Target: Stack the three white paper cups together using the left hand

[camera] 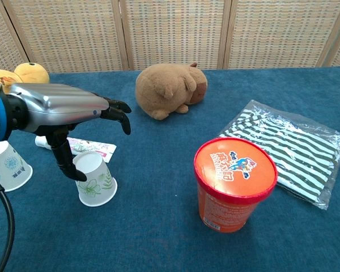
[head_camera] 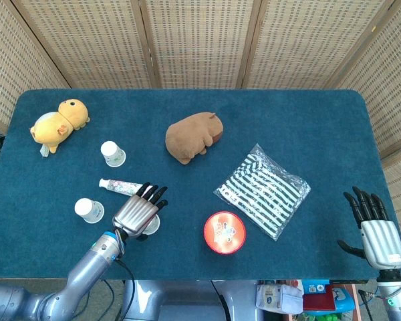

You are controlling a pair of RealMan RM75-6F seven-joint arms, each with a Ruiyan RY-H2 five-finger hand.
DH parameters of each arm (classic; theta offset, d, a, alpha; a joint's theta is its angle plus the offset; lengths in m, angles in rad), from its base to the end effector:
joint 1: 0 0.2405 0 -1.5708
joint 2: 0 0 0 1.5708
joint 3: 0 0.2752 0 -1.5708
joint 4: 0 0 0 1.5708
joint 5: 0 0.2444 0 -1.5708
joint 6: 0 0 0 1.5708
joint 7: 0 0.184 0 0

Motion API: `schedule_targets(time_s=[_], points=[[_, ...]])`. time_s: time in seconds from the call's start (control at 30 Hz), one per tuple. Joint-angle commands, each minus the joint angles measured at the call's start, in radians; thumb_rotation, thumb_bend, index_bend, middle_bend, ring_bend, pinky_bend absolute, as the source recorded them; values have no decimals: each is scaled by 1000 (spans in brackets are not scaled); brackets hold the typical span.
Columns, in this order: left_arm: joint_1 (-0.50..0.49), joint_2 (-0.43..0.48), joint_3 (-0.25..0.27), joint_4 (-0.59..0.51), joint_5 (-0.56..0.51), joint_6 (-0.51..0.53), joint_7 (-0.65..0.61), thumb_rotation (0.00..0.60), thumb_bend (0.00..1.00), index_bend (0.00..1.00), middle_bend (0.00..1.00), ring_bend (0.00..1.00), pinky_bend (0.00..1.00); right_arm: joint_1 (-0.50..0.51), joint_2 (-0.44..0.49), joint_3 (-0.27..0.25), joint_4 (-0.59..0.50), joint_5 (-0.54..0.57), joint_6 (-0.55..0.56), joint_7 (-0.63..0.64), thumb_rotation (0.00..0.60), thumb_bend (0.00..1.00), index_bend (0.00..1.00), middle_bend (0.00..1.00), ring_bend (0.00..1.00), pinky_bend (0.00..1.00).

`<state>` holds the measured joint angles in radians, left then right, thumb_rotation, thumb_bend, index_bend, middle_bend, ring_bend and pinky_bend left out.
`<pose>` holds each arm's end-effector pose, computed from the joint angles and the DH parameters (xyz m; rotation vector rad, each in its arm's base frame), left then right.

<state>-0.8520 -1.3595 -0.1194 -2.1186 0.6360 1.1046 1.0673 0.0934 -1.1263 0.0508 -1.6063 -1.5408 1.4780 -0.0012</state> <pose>-0.0821 0.3041 -0.0404 -2.1242 -0.7914 -0.5608 -0.3335 -0.2283 0.1298 1.4275 -0.8862 0.9318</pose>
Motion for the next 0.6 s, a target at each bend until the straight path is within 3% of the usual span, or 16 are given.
schedule_targets(time_s=[0.03, 0.33, 0.6], points=[[-31, -18, 10, 4, -43, 25, 19, 600, 172, 199, 0, 0, 0, -1, 2, 1, 5, 2, 2, 10, 600, 48, 0, 0, 0, 0], [-61, -1, 48, 14, -78, 66, 27, 600, 172, 205, 0, 0, 0, -2, 5, 3, 10, 1, 7, 26, 600, 48, 0, 0, 0, 0], [-63, 0, 68, 72, -56, 39, -50, 600, 172, 231, 0, 0, 0, -1, -3, -1, 2, -11, 9, 9, 600, 48, 0, 0, 0, 0]])
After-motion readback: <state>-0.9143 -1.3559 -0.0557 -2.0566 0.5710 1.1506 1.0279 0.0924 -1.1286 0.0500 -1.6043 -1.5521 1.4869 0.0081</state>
